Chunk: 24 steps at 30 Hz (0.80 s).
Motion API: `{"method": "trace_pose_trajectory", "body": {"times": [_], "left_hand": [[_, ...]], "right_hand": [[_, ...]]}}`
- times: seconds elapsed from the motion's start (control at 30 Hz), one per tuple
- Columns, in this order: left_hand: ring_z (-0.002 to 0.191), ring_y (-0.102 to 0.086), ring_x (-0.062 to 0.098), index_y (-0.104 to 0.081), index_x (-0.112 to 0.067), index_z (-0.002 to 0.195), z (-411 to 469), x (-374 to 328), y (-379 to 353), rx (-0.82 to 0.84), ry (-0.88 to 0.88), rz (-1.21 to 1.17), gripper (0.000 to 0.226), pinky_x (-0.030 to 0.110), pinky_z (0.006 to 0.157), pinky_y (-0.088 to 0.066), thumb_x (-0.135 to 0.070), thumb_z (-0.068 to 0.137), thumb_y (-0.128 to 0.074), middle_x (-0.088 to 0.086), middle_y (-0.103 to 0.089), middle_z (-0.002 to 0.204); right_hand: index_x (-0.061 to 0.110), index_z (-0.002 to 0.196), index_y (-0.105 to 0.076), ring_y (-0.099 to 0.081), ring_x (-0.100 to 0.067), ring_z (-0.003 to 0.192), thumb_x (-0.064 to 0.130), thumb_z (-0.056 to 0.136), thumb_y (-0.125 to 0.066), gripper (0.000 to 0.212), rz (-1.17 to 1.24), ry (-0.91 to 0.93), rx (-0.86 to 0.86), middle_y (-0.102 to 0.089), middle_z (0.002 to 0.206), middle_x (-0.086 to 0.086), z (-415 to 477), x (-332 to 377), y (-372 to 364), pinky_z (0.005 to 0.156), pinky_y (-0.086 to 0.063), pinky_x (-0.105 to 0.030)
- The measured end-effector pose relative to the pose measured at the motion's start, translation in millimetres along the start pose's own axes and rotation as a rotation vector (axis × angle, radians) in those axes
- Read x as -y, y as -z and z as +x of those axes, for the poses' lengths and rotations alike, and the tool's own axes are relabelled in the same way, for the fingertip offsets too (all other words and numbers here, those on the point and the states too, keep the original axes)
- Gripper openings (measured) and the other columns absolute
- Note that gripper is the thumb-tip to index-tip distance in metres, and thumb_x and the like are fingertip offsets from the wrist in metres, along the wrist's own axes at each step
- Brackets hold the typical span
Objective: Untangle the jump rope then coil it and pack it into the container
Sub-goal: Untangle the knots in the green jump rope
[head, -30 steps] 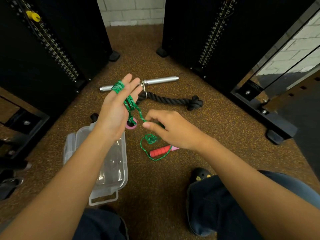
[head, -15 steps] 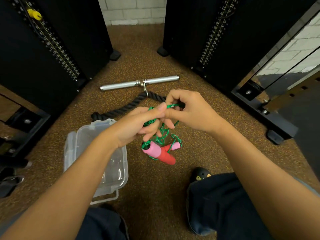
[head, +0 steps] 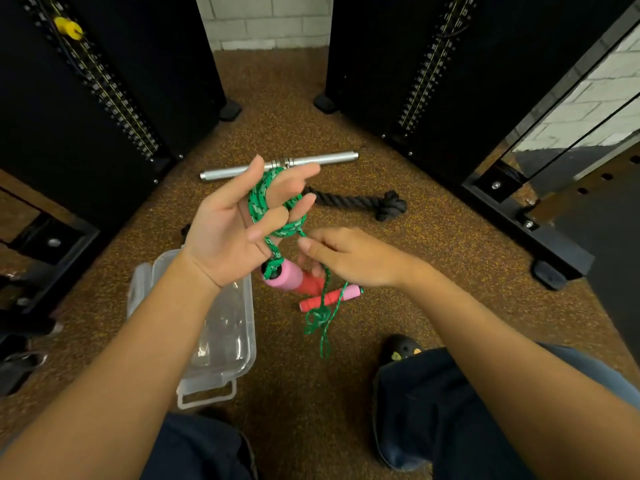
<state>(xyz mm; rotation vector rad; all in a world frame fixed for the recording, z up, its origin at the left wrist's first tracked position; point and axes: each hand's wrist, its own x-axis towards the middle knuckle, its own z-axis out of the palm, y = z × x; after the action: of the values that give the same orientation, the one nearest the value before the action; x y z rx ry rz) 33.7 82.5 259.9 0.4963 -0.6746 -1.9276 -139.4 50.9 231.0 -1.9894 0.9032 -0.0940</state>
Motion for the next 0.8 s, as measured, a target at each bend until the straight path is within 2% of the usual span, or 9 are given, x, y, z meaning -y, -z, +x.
{"method": "trace_pose_trajectory", "body": {"times": [0.1,0.2,0.27,0.33,0.4,0.57,0.67,0.73,0.8], "left_hand": [[0.042,-0.045,0.001,-0.038,-0.006,0.136,-1.2,4.3,0.9,-0.154,-0.029,0.151,0.050,0.024,0.101,-0.043,-0.021,0.089,-0.037,-0.001,-0.073,0.105],[0.047,-0.046,0.000,-0.046,-0.021,0.132,3.6,8.2,-5.3,-0.244,-0.030,0.271,0.048,0.020,0.098,-0.045,-0.019,0.084,-0.042,-0.003,-0.065,0.121],[0.064,-0.062,0.001,-0.045,-0.025,0.132,5.7,11.1,-7.7,-0.268,0.002,0.307,0.050,0.020,0.091,-0.050,-0.020,0.083,-0.045,-0.005,-0.060,0.128],[0.095,-0.067,0.006,-0.045,-0.028,0.130,7.5,14.8,-8.6,-0.283,0.021,0.351,0.049,0.024,0.086,-0.053,-0.019,0.082,-0.047,-0.007,-0.053,0.135],[0.113,-0.059,0.004,-0.042,-0.029,0.132,8.9,19.9,-6.6,-0.297,0.033,0.485,0.048,0.024,0.094,-0.048,-0.016,0.086,-0.047,-0.008,-0.047,0.140],[0.127,-0.040,-0.005,-0.035,-0.022,0.141,12.1,28.9,3.6,-0.326,0.103,0.942,0.045,0.014,0.107,-0.031,-0.020,0.097,-0.041,-0.018,-0.037,0.141],[0.114,-0.049,-0.002,-0.046,-0.023,0.134,12.2,30.2,5.6,-0.357,0.133,1.233,0.044,0.017,0.098,-0.038,-0.040,0.095,-0.035,-0.013,-0.052,0.125],[0.082,-0.064,0.006,-0.063,-0.018,0.103,11.1,30.6,3.1,-0.367,0.167,1.304,0.054,0.023,0.080,-0.046,-0.056,0.086,-0.029,-0.001,-0.068,0.086],[0.053,-0.060,0.016,-0.060,-0.011,0.067,10.3,30.8,2.4,-0.331,0.200,1.350,0.070,0.024,0.060,-0.045,-0.070,0.082,-0.025,0.011,-0.064,0.059]], "right_hand": [[0.021,0.078,-0.048,-0.062,-0.013,0.072,0.030,0.098,-0.042,0.022,-0.067,0.042,0.014,-0.066,0.078,0.002,-2.2,5.9,-0.3,0.065,-0.044,-0.023],[0.008,0.090,-0.054,-0.065,-0.021,0.074,0.027,0.096,-0.045,0.022,-0.107,0.080,-0.003,-0.068,0.078,-0.006,-3.0,7.0,-1.5,0.068,-0.048,-0.032],[0.009,0.091,-0.057,-0.060,-0.012,0.063,0.026,0.095,-0.048,0.020,-0.127,0.100,-0.026,-0.064,0.071,-0.004,-2.4,5.2,-2.1,0.060,-0.046,-0.025],[0.012,0.085,-0.058,-0.049,-0.005,0.051,0.025,0.095,-0.050,0.018,-0.144,0.126,-0.060,-0.056,0.062,0.002,-2.0,4.5,-1.3,0.052,-0.036,-0.015],[0.011,0.086,-0.060,-0.047,-0.009,0.052,0.023,0.094,-0.051,0.017,-0.155,0.127,-0.097,-0.053,0.059,0.002,-1.7,4.9,-0.2,0.053,-0.034,-0.017],[0.009,0.093,-0.062,-0.046,-0.004,0.059,0.019,0.089,-0.058,0.011,-0.156,0.165,-0.180,-0.045,0.066,0.017,-1.9,3.4,2.7,0.058,-0.035,-0.011],[0.012,0.090,-0.064,-0.046,-0.004,0.058,0.025,0.085,-0.064,0.013,-0.173,0.182,-0.224,-0.044,0.062,0.016,-2.7,2.6,4.6,0.061,-0.039,-0.019],[0.012,0.086,-0.063,-0.045,-0.002,0.058,0.030,0.082,-0.068,0.019,-0.187,0.202,-0.256,-0.043,0.061,0.017,-4.2,4.0,7.7,0.063,-0.040,-0.022],[0.013,0.080,-0.060,-0.046,0.000,0.059,0.033,0.077,-0.073,0.024,-0.183,0.234,-0.307,-0.044,0.064,0.018,-5.5,4.5,13.2,0.059,-0.038,-0.015]]}}
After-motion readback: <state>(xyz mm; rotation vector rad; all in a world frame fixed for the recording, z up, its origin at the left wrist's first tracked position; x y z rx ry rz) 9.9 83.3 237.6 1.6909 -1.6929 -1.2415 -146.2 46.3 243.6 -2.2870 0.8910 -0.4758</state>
